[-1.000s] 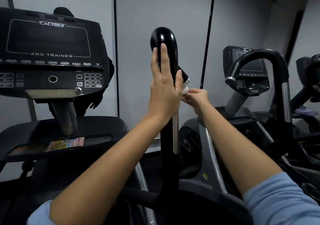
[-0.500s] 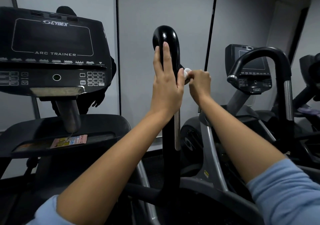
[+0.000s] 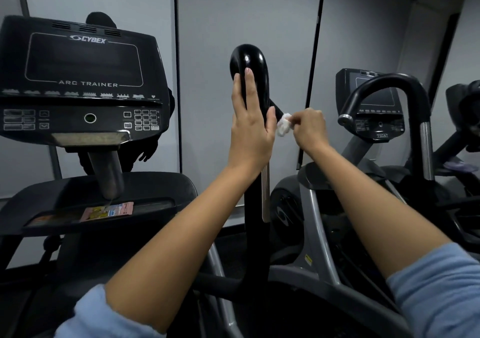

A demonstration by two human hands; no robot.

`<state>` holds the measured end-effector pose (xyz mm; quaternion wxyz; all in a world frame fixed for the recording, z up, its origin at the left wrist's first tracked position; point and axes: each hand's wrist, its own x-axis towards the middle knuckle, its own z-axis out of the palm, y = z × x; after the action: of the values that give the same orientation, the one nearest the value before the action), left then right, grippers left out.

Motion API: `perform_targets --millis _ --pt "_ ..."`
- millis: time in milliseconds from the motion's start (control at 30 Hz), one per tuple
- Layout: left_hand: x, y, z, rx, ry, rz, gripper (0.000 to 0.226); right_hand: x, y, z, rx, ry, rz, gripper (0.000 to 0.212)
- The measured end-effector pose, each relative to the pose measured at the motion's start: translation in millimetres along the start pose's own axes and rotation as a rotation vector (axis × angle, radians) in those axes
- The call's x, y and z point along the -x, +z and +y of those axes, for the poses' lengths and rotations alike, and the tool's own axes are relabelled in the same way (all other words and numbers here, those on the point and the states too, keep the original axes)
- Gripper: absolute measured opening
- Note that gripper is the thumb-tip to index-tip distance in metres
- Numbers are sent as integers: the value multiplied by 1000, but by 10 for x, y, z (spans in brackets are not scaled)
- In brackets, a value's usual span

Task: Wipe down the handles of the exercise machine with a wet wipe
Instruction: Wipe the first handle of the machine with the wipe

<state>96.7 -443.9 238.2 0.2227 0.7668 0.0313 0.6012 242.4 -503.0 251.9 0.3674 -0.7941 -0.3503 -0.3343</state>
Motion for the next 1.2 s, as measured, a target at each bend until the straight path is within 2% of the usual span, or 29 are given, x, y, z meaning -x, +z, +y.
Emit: perform_targets --millis 133,233,300,367,433,533,633,700,867,933,1000,1067,1133,1200 --pt "20 -102 79 92 -67 -65 82 96 -400 -260 -306 87 254 26" --pt "327 -170 112 222 -231 -127 104 285 -644 -658 -501 -76 367 23" --pt "617 -156 100 262 -353 -174 107 476 -673 -883 -540 -230 379 26" --pt "764 -135 49 273 -455 -186 97 664 -576 -1007 -458 -396 306 21" --pt "762 -122 0 295 -505 -189 72 795 -437 -1008 -251 -533 276 13" --pt "751 -125 -3 313 -531 -207 52 832 -258 -892 31 -617 393 14" --pt "764 -125 19 330 -523 -210 54 725 -229 -954 140 -624 491 20" --pt "761 -119 22 330 -521 -215 54 581 -254 -1076 135 -571 481 19" --pt "769 -144 57 291 -513 -222 59 149 -509 -1383 -261 -296 210 21" --pt "772 -154 62 293 -524 -236 58 199 -583 -1399 -348 -284 218 14" --pt "771 -148 58 293 -530 -232 56 426 -541 -1284 -216 -399 342 12" --pt "770 -126 39 309 -539 -208 58 660 -376 -1095 83 -554 454 16" --pt "769 -108 38 315 -544 -203 62 761 -278 -1001 288 -669 471 16" --pt "767 -106 42 313 -542 -217 65 695 -289 -987 390 -717 446 16"
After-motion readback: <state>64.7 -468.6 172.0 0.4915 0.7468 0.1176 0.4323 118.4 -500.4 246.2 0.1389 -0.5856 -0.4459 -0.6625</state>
